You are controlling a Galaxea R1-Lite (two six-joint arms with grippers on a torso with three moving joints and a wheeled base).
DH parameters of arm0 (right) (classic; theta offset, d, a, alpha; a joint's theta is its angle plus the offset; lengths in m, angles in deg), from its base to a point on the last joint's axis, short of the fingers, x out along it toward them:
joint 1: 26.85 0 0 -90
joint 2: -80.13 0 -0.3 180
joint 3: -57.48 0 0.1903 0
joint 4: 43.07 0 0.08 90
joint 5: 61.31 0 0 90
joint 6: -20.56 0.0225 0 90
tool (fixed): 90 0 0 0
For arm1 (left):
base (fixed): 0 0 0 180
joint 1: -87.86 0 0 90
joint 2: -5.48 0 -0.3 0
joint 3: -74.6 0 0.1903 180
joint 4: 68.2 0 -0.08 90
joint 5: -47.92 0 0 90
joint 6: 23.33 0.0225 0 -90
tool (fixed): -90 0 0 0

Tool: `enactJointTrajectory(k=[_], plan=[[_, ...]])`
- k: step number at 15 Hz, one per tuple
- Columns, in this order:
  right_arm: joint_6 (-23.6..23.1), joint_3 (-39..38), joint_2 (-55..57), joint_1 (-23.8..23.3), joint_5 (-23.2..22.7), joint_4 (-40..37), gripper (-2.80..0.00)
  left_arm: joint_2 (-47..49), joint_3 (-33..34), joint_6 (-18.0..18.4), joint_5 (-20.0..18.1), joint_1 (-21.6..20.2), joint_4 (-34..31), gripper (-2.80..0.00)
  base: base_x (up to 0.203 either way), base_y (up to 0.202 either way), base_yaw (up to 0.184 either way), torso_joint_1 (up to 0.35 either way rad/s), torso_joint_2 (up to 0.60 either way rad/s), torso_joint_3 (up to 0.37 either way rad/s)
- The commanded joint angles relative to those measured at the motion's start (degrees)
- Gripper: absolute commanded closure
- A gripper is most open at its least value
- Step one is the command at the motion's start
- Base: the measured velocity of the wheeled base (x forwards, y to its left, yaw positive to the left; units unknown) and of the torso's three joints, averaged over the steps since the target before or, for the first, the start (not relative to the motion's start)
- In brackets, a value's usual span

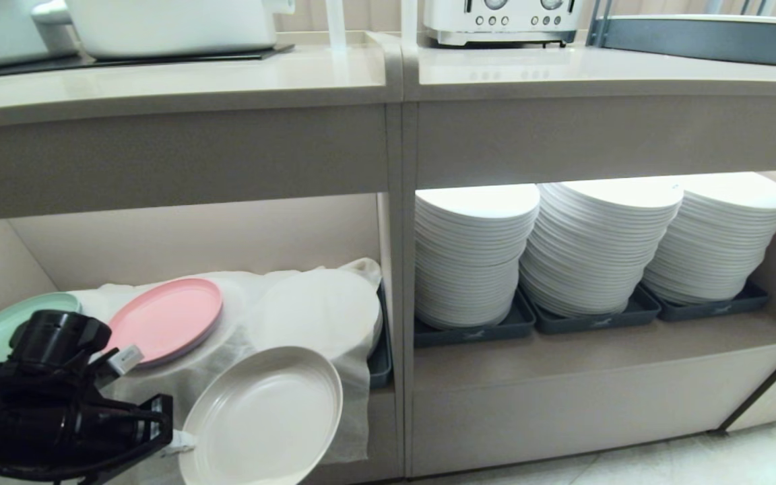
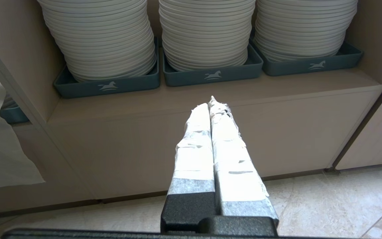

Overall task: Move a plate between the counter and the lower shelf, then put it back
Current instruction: Put the plate in the cupboard

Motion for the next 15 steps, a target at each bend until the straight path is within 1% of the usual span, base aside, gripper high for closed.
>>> enactJointTrajectory(k=[1, 3, 6, 10, 15], plan=[[0.02, 0.00, 0.00, 0.01, 0.03, 0.02, 0.00, 1.46, -0.87, -0.55, -0.13, 0.03, -0.02, 0.00, 0.000, 0.000, 0.000, 0.000, 0.00, 0.000], [0.02, 0.00, 0.00, 0.01, -0.02, 0.00, 0.00, 2.52, -2.51, -3.04, 0.09, 0.53, 0.65, 0.00, 0.000, 0.000, 0.000, 0.000, 0.00, 0.000], [0.02, 0.00, 0.00, 0.01, 0.04, 0.02, 0.00, 3.74, -4.37, -5.19, 0.66, 2.19, 0.73, 0.00, 0.000, 0.000, 0.000, 0.000, 0.00, 0.000], [0.02, 0.00, 0.00, 0.01, -0.04, 0.00, 0.00, 5.72, -7.15, -9.40, 2.82, 4.61, 0.73, 0.00, 0.000, 0.000, 0.000, 0.000, 0.00, 0.000], [0.02, 0.00, 0.00, 0.01, -0.04, 0.00, 0.00, 7.42, -9.64, -11.71, 4.36, 5.09, 0.89, 0.00, 0.000, 0.000, 0.000, 0.000, 0.00, 0.000]])
